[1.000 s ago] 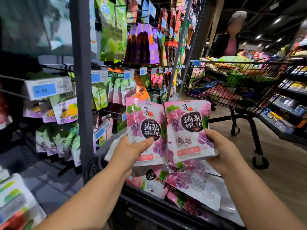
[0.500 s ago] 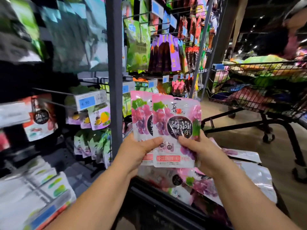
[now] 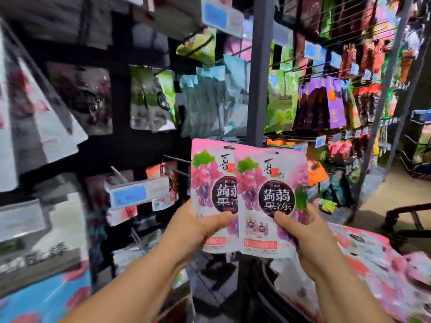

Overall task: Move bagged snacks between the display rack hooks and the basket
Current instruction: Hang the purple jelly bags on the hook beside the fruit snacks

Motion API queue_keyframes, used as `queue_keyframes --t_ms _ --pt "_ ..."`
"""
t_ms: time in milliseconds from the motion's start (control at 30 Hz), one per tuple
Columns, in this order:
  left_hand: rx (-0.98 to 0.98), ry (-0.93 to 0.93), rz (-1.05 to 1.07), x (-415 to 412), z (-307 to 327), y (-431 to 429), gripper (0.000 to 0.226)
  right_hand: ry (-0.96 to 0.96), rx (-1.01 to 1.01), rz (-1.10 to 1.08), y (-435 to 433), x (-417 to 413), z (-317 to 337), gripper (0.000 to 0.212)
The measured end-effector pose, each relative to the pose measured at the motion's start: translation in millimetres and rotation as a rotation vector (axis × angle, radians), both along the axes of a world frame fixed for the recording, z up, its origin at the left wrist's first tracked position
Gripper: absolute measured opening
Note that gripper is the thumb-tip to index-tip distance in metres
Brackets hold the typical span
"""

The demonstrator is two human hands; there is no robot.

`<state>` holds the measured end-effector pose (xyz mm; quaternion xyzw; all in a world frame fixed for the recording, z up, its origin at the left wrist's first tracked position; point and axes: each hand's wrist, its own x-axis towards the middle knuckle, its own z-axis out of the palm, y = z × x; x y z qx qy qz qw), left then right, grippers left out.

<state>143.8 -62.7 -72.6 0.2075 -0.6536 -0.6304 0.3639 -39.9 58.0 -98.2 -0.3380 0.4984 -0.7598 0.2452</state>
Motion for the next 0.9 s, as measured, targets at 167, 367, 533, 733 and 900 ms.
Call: queue_keyframes --t_ms 167,367,533,733,900 --pt "0.018 0.047 0.151 42.9 14.4 1.3 0.023 -0.011 -0.015 0.11 -23.9 23.0 5.1 0.071" --pt "0.006 0.093 0.34 90.5 8.6 6.5 0.03 0.012 0.043 0.207 -45.9 44.9 9.0 0.041" --pt "0.01 0.13 0.378 120.1 15.9 4.5 0.053 0.021 0.039 0.246 -64.0 61.8 9.7 0.048" --pt "-0.044 0.151 0.432 133.2 30.4 2.4 0.03 0.059 0.016 0.319 -77.2 84.6 29.3 0.04" --pt "-0.061 0.159 0.462 145.8 39.7 -5.4 0.049 0.069 -0.014 0.344 -85.0 92.4 49.3 0.039"
